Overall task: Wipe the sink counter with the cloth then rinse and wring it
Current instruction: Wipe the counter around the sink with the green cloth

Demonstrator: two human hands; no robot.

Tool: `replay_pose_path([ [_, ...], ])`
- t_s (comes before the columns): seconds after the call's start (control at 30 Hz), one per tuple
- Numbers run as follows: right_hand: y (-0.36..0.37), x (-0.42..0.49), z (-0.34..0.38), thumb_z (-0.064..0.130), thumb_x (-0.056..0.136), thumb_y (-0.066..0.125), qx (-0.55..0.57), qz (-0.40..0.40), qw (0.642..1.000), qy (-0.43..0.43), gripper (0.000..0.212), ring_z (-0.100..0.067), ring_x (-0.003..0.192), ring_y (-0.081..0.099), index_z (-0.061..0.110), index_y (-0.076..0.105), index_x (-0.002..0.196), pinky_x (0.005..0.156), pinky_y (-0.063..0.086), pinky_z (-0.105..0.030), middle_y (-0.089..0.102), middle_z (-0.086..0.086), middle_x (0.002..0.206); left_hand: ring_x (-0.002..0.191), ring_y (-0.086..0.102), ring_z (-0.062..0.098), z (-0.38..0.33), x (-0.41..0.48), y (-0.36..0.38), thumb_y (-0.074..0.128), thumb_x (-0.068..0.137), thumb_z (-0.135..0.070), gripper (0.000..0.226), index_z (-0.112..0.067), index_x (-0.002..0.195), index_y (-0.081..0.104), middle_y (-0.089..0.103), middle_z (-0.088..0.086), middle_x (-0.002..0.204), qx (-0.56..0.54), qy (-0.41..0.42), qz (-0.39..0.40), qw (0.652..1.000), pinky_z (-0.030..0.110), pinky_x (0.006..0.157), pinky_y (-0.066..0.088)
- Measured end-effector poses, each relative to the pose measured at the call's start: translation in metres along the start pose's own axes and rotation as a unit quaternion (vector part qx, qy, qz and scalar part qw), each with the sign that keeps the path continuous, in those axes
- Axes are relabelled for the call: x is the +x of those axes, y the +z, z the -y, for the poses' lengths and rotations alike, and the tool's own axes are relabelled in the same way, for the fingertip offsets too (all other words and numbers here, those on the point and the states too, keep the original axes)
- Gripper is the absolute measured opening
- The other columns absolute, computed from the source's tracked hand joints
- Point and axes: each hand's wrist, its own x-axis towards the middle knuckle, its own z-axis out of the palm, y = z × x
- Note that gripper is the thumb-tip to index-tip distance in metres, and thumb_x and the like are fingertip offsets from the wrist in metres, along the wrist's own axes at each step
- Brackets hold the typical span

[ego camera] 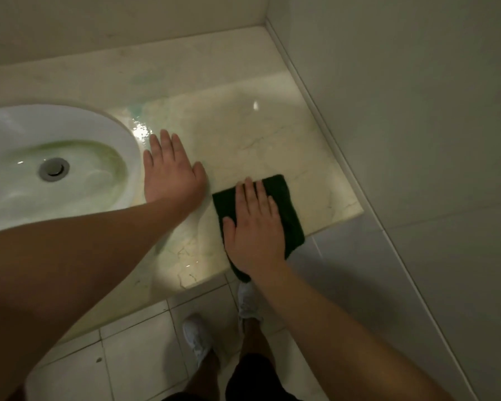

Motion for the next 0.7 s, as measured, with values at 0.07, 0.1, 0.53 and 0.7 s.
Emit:
replay_pose_path([
  [0.07, -0.006, 0.001, -0.035, 0.043, 0.097, 0.025, -0.007, -0.012, 0.999, 0.043, 0.067, -0.026, 0.149, 0.014, 0.007, 0.019, 0.153, 0.121, 0.015, -0.045, 0.017, -0.012, 0.161, 0.148, 0.005, 0.035, 0.000, 0.001, 0.001, 0.026, 0.090, -0.036, 0.072, 0.000, 0.151, 0.012, 0.011, 0.020, 0.160, 0.004, 0.002, -0.001, 1.000, 0.049, 0.120, 0.008],
  [0.1, -0.010, 0.005, -0.057, 0.042, 0.097, 0.023, -0.018, -0.019, 0.997, 0.077, 0.067, -0.027, 0.149, 0.014, 0.006, 0.018, 0.153, 0.120, 0.016, -0.046, 0.017, -0.013, 0.161, 0.148, 0.004, 0.035, 0.001, 0.001, 0.001, 0.026, 0.090, -0.036, 0.072, 0.000, 0.151, 0.012, 0.011, 0.020, 0.160, 0.004, 0.000, 0.001, 1.000, 0.049, 0.120, 0.008],
  [0.53, -0.023, 0.080, -0.108, 0.041, 0.098, 0.020, -0.044, -0.008, 0.993, 0.114, 0.069, -0.031, 0.149, 0.008, 0.001, 0.005, 0.153, 0.121, 0.010, -0.046, 0.010, -0.016, 0.162, 0.148, 0.002, 0.035, -0.001, 0.002, -0.010, 0.032, 0.091, -0.039, 0.075, -0.001, 0.152, 0.011, 0.006, 0.018, 0.161, 0.011, -0.021, 0.026, 0.999, 0.047, 0.120, 0.007],
  [0.7, -0.026, 0.147, -0.082, 0.039, 0.100, 0.024, -0.032, -0.008, 0.997, 0.067, 0.068, -0.031, 0.149, 0.008, 0.001, 0.006, 0.153, 0.121, 0.009, -0.046, 0.010, -0.016, 0.162, 0.149, -0.001, 0.034, 0.004, 0.002, -0.011, 0.028, 0.092, -0.040, 0.072, -0.003, 0.152, 0.012, 0.004, 0.018, 0.162, -0.004, -0.008, 0.032, 0.999, 0.046, 0.120, 0.005],
])
